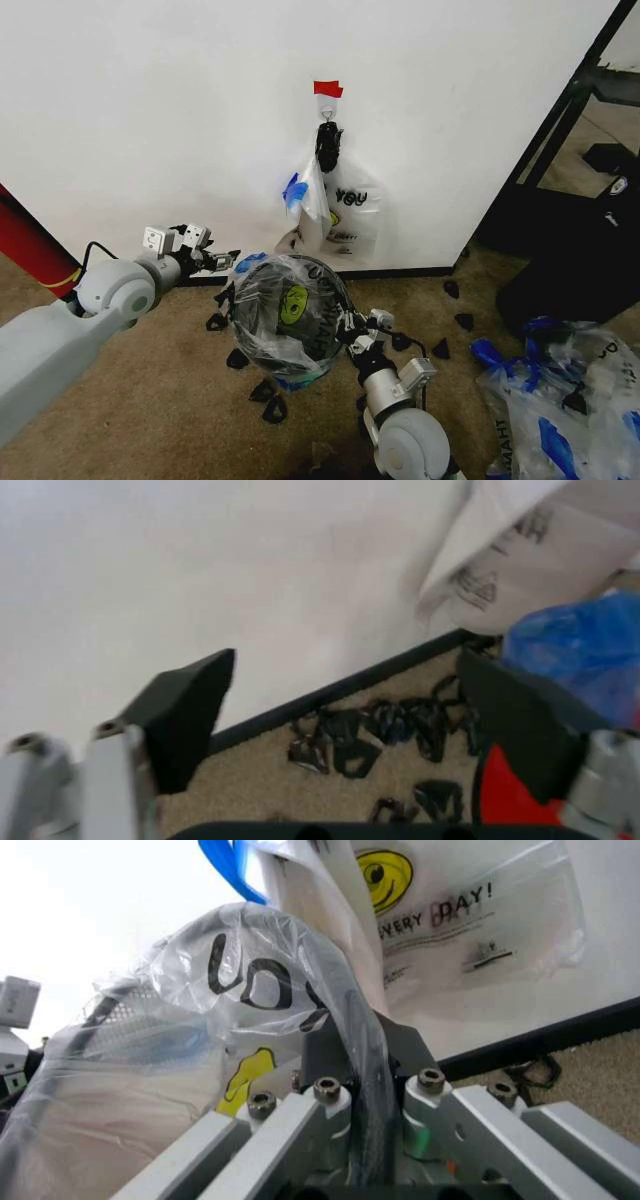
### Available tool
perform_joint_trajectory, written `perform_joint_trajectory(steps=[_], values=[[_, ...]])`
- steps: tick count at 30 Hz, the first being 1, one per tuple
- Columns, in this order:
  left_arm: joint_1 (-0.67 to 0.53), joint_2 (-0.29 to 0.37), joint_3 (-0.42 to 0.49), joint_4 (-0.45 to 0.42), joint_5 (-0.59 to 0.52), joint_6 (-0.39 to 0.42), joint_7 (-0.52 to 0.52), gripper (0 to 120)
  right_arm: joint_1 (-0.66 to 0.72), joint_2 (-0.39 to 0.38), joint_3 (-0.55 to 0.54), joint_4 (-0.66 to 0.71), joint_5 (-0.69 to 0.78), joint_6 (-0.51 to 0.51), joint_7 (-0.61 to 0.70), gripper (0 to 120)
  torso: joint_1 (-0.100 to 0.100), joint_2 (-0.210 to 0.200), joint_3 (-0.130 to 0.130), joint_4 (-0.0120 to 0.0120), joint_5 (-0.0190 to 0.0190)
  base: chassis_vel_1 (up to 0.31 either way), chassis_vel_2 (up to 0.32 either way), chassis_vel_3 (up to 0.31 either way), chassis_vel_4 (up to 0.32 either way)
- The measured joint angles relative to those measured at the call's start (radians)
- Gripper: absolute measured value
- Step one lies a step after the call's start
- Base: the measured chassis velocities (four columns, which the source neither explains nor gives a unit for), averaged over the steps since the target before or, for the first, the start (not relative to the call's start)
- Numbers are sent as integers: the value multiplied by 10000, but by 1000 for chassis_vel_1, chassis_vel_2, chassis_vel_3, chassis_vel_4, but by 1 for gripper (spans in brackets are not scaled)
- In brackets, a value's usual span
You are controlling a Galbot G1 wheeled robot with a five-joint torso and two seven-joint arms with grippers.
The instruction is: Pick up the garbage bag from the wall and place it over the trash bin.
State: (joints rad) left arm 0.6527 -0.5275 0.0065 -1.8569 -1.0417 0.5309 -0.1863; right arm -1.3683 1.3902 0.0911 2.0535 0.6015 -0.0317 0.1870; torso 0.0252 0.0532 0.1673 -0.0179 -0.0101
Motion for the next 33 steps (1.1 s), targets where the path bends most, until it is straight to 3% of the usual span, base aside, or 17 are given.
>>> perform_joint_trajectory(steps=[4, 7, 10, 12, 15, 21, 24, 26, 33], values=[[71, -127, -339, -197, -236, -293, -870, 99, 51, 9, 32, -58, -11, 17, 94, 0, 1, 0, 0, -4, 0, 0, 0, 0, 0], [398, -105, -876, -1049, -295, -614, -1837, 100, 138, 154, 41, -168, -82, 94, 297, 0, 1, 0, 0, -5, 0, 0, 0, 0, 0], [979, -2, -1231, -1921, -298, -639, -2168, 98, 196, 275, 41, -237, -217, 171, 432, 0, 0, 1, 0, -3, 9, 0, 0, 0, 0], [1759, -1, -1467, -3166, -222, -635, -2450, 88, 222, 447, 66, -341, -581, 339, 566, 0, 0, 0, -1, 3, 1, 0, 0, 0, 0], [2226, -245, -1329, -4386, -292, -332, -2834, 75, 220, 645, 106, -390, -984, 510, 717, 0, 0, 0, 0, -2, -1, 0, 0, 0, 0], [2342, -570, -1074, -5545, -1097, 79, -3219, 55, 169, 835, 110, -408, -1765, 709, 799, 0, -1, 0, 0, -3, 3, 0, 0, 0, 0], [2353, -641, -981, -5726, -1335, 234, -3372, 49, 149, 850, 119, -409, -1992, 768, 801, 0, -1, 1, -1, -2, 3, 0, 0, 0, 0], [2382, -734, -762, -5849, -1500, 459, -3560, 37, 134, 875, 130, -409, -2378, 893, 803, 0, -1, 1, -1, -2, 3, 0, 0, 0, 0], [2003, -989, 50, -5371, -1544, 937, -3927, 12, 123, 913, 64, -430, -3029, 1133, 755, 0, 0, 0, 0, -1, 0, 0, 0, 0, 0]])
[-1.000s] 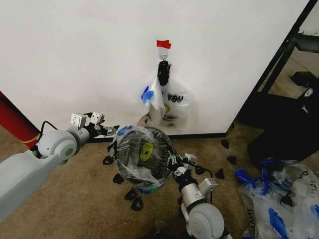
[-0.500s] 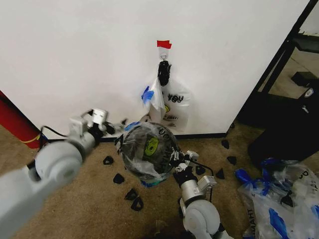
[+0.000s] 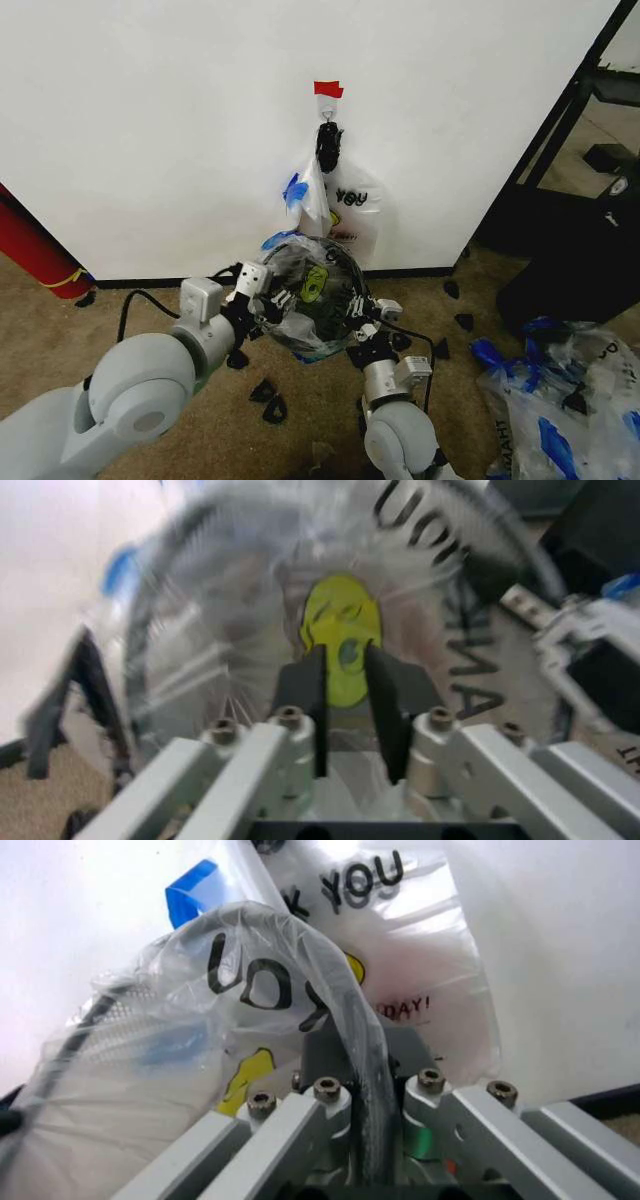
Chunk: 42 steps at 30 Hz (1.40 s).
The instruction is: Pick up the garbage bag from the wall and place it over the trash bin.
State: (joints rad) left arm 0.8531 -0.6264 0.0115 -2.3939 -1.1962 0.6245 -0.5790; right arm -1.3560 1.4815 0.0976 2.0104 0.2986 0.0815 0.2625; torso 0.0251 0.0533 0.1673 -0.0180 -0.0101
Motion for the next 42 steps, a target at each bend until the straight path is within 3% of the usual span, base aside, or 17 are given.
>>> perform_joint_trajectory(steps=[1, 3, 10, 13, 15, 25, 42], values=[[-105, -38, 133, 133, -28, 14, -21, 12, -19, 2, 5, 1, -55, 23, -15, 0, 0, 0, 0, 0, 0, 0, 0, 0, 0], [-410, -170, 505, 533, 43, 19, -26, 0, -66, 3, 28, 10, -147, 62, -46, 0, 1, 0, 0, 0, 0, 0, 0, 0, 0], [-1041, -580, 1288, 1298, 424, 62, -4, 0, -151, 111, 33, 43, -387, 118, -142, 0, 1, 0, 0, 0, 2, 0, 0, 0, 0], [-2107, -1251, 2719, 2695, 520, 265, -402, 0, -271, 102, 5, 42, -456, 166, -225, 0, 1, 0, 1, -3, 1, 0, 0, 0, 0], [-2415, -1430, 3130, 3084, 371, 337, -551, 0, -289, 81, 8, 20, -483, 183, -248, 0, 1, 0, 1, -3, 1, 0, 0, 0, 0], [-3332, -1559, 4107, 3686, -20, 547, -603, 0, -244, 114, -79, -58, -837, 246, -363, 0, 1, 0, 1, 1, 2, 0, 0, 0, 0], [-5038, -2529, 5516, 5203, -643, 827, -985, 0, -173, -128, -189, -61, -977, 336, -595, 0, 1, 0, 1, 0, 1, 0, 0, 0, 0]])
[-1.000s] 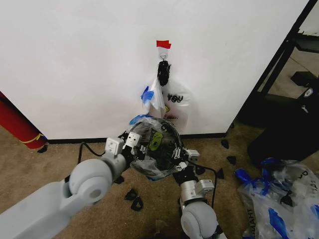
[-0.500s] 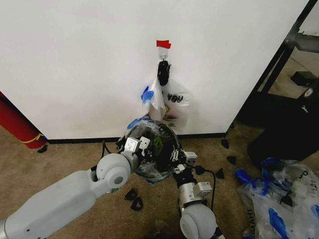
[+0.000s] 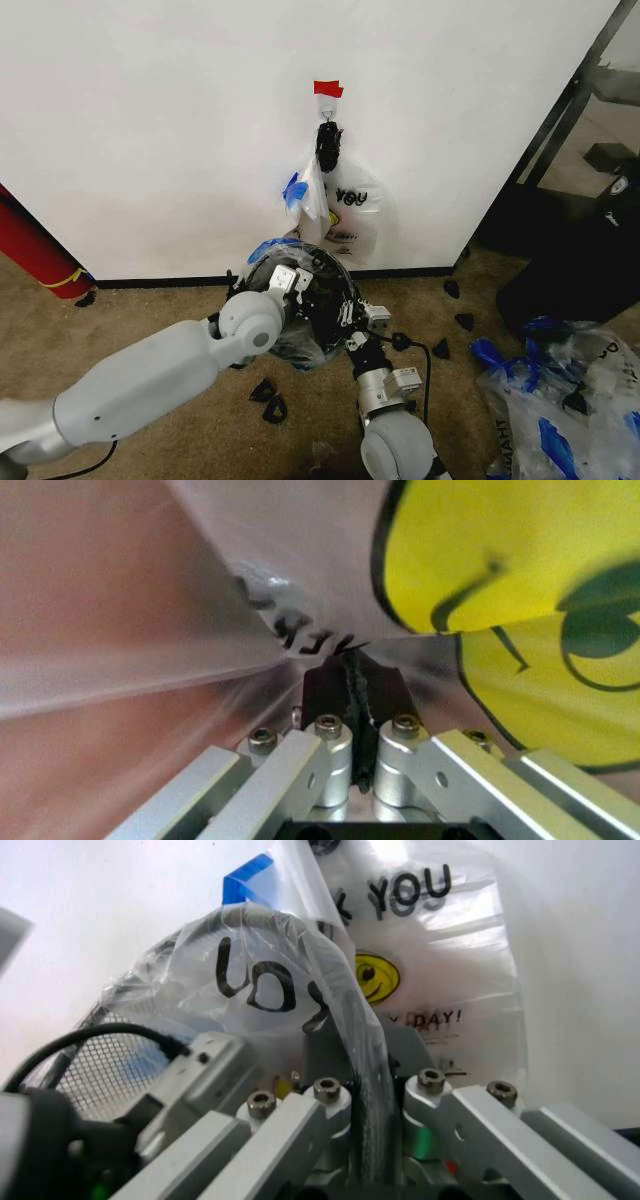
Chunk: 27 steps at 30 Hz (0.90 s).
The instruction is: Pick up the garbage bag from the wall and place it over the trash bin.
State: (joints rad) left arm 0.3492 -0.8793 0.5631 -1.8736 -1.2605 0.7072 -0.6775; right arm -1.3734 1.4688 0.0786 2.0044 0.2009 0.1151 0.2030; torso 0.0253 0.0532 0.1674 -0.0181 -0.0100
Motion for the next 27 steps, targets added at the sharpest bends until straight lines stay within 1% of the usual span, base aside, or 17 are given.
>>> perform_joint_trajectory(steps=[6, 13, 20, 27], values=[[-241, -171, 262, 340, -17, 78, 6, 0, 99, -13, -58, 26, 216, -116, 0, 0, 0, 0, 0, 0, 1, 0, 0, 0, 0], [-186, -283, 339, 576, -43, 104, 35, 0, 85, -31, -102, 109, 347, -175, -43, 0, 0, 0, 0, 0, -1, 0, 0, 0, 0], [-123, -453, 338, 827, -30, -160, 145, 0, 50, -3, -245, 212, 733, -358, -83, 0, 0, 0, -1, 0, 0, 0, 0, 0, 0], [57, -427, 293, 865, -29, -274, 188, 0, 128, -24, -256, 190, 1098, -510, -32, 0, 0, 0, -1, -1, 0, 0, 0, 0, 0]])
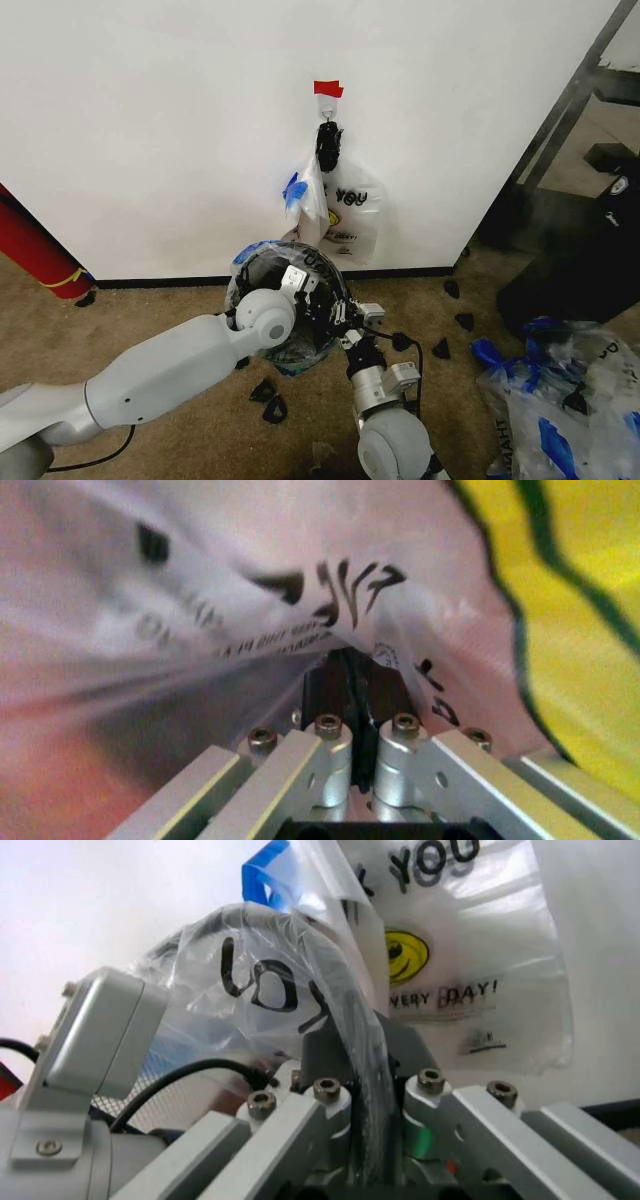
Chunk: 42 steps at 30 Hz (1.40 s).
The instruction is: Pick up the garbage bag from the wall and place it over the trash bin.
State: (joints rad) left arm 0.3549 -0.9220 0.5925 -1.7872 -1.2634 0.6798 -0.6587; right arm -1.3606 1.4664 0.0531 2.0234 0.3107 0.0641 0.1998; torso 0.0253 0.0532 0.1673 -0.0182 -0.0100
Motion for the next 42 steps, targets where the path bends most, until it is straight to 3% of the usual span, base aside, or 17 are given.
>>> perform_joint_trajectory(steps=[6, 12, 18, 25, 42], values=[[169, 367, -256, -384, -64, -98, 36, 0, 124, -39, 87, -105, 213, -90, 105, 0, 0, 0, 0, 3, 0, 0, 0, 0, 0], [556, 1388, -587, -1989, -11, -415, 159, 0, 452, -113, 267, -366, 606, -207, 265, 0, 0, 0, 0, 1, -1, 0, 0, 0, 0], [1223, 1953, -1265, -2809, 423, -1234, 514, 0, 508, -112, 267, -421, 741, -247, 285, 0, -2, 0, 0, 2, 0, 0, 0, 0, 0], [1385, 1913, -1679, -2815, 588, -2189, 209, 0, 414, -68, 209, -392, 698, -269, 281, 0, -2, 0, 0, 1, 0, 0, 0, 0, 0], [665, 971, -1025, -1327, 406, -2473, 519, 0, 265, -47, 162, -150, 440, -340, 252, 0, 0, 0, 1, 1, 2, 0, 0, 0, 0]])
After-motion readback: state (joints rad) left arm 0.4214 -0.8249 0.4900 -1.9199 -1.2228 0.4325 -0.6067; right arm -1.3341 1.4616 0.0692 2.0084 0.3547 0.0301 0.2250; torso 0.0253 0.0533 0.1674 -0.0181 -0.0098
